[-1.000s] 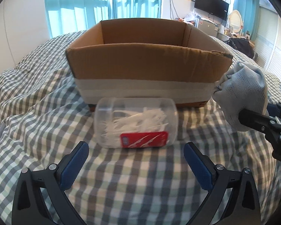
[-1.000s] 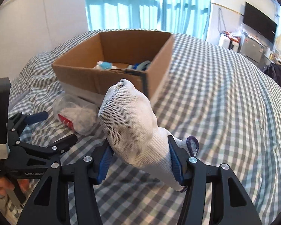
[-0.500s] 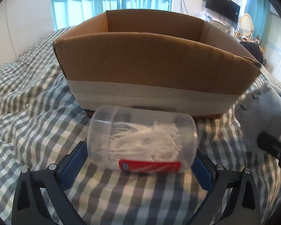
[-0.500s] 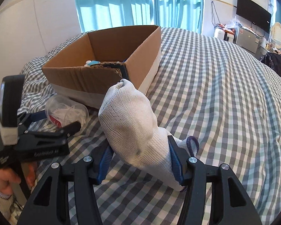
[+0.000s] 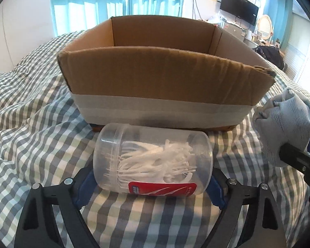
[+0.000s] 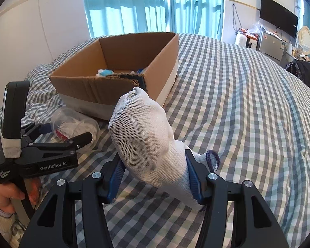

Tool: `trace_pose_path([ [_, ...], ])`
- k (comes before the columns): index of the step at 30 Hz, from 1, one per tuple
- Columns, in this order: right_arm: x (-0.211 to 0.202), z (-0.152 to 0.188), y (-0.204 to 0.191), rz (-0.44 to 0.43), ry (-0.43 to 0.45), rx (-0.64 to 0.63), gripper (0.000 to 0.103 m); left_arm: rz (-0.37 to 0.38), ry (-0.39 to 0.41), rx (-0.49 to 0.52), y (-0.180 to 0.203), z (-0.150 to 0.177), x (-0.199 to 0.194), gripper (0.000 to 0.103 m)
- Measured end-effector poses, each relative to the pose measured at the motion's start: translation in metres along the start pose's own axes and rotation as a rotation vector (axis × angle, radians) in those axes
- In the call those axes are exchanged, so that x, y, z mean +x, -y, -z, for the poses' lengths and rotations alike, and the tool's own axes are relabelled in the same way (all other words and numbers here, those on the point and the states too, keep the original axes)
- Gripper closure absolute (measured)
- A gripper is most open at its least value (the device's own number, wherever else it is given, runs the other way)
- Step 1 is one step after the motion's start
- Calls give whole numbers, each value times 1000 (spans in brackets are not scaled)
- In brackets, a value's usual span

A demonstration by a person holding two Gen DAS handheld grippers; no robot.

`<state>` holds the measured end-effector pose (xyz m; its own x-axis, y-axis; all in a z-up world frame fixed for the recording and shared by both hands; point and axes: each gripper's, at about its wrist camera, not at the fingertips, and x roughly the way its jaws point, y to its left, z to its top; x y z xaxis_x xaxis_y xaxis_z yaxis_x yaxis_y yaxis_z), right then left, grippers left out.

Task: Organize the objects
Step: 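Lift the sock and floss jar over the box and lower them inside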

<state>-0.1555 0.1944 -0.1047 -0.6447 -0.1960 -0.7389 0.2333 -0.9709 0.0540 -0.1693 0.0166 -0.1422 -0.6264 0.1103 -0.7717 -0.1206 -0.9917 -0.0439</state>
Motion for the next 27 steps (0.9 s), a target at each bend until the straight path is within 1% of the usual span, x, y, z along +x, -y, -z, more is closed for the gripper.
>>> trace_pose_path([
  [6, -16, 5, -6, -2, 20, 16, 48, 7, 21, -5, 0, 4, -22, 13],
  [10, -34, 6, -15, 3, 46, -1, 48, 11, 44, -6, 0, 3, -42, 13],
  [20, -92, 2, -29, 15, 140, -34, 48, 18, 149, -11, -2, -5, -104, 13],
  [27, -125, -13, -41, 22, 209, -58, 48, 30, 227, -6, 4, -19, -144, 13],
])
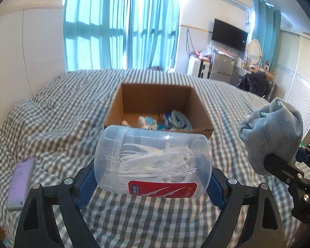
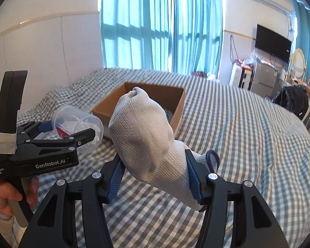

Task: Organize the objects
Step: 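Lift the sock and floss jar over the box and lower them inside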

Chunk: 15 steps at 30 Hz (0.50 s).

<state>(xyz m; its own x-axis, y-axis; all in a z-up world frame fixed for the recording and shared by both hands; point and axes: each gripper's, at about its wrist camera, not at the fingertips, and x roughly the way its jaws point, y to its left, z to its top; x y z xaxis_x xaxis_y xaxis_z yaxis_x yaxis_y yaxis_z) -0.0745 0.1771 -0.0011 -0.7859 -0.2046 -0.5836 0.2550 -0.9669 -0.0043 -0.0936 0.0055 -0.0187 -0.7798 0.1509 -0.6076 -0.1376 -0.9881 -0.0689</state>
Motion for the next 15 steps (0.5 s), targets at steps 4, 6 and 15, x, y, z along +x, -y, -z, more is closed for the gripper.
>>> trace_pose_path([
  [4, -10, -19, -4, -5, 44, -9, 48, -5, 27, 26, 4, -14, -7, 13],
  [6, -12, -30, -7, -6, 62, -17, 48, 0, 36, 25, 5, -22, -8, 13],
  [15, -4, -80, -12, -29, 130, -50, 48, -7, 73, 9, -4, -70, 6, 13],
])
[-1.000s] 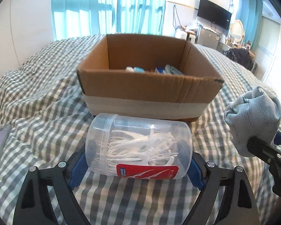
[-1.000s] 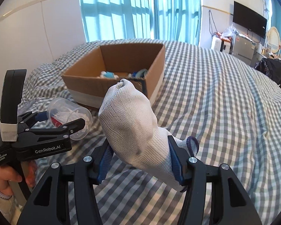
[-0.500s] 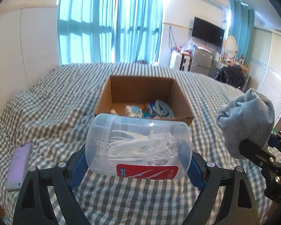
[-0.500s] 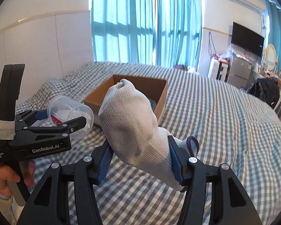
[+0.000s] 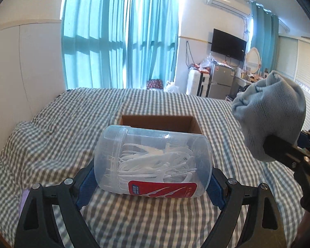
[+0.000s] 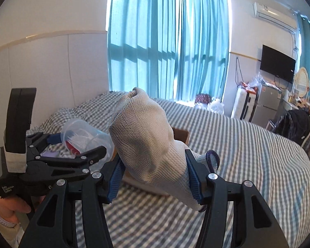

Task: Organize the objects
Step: 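Lift the sock and floss jar over the box and lower them inside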

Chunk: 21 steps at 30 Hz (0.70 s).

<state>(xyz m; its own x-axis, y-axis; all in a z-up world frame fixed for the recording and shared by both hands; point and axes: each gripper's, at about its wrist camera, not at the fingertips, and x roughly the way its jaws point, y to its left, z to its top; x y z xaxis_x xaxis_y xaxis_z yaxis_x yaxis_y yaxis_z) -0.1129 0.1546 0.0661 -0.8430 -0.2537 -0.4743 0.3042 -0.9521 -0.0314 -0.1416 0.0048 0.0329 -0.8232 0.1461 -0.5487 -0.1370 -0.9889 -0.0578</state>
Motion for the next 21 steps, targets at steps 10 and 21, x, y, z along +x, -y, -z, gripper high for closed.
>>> trace_pose_path([
  [10, 58, -52, 12, -12, 23, -8, 48, -29, 20, 30, -6, -44, 42, 13],
  [21, 161, -50, 32, -34, -74, 38, 48, -49, -91, 61, -17, -36, 132, 13],
])
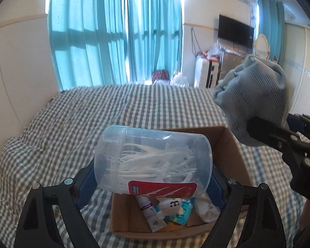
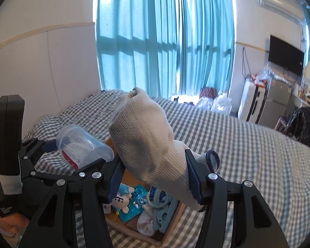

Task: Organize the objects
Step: 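Lift the sock and floss jar over the box and lower them inside, then open both tools to release the sock and floss jar into the box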

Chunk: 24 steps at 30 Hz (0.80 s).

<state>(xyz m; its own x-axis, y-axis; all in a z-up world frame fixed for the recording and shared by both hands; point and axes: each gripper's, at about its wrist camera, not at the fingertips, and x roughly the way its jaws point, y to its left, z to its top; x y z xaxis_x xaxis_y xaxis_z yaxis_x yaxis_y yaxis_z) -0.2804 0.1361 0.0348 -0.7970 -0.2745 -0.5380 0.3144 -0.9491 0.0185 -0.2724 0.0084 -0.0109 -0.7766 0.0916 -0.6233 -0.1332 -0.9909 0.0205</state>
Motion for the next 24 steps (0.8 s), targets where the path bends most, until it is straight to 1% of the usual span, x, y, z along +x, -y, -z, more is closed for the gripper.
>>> trace_pose_path([
  [4, 39, 9, 9, -11, -56, 14, 48, 12, -34, 13, 1, 8, 25, 13],
  [9, 72, 26, 19, -12, -108, 32, 48, 28, -75, 3, -3, 17, 50, 13],
  [16, 88, 43, 21, -25, -141, 16, 47, 40, -105, 28, 6, 31, 65, 13],
  [19, 88, 45, 20, -30, -140, 16, 44, 28, -102, 43, 9, 36, 64, 13],
  [22, 88, 46, 20, -32, -141, 30, 42, 35, -103, 34, 8, 35, 63, 13],
  [24, 85, 44, 22, -44, -135, 53, 36, 42, -108, 26, 7, 30, 63, 13],
])
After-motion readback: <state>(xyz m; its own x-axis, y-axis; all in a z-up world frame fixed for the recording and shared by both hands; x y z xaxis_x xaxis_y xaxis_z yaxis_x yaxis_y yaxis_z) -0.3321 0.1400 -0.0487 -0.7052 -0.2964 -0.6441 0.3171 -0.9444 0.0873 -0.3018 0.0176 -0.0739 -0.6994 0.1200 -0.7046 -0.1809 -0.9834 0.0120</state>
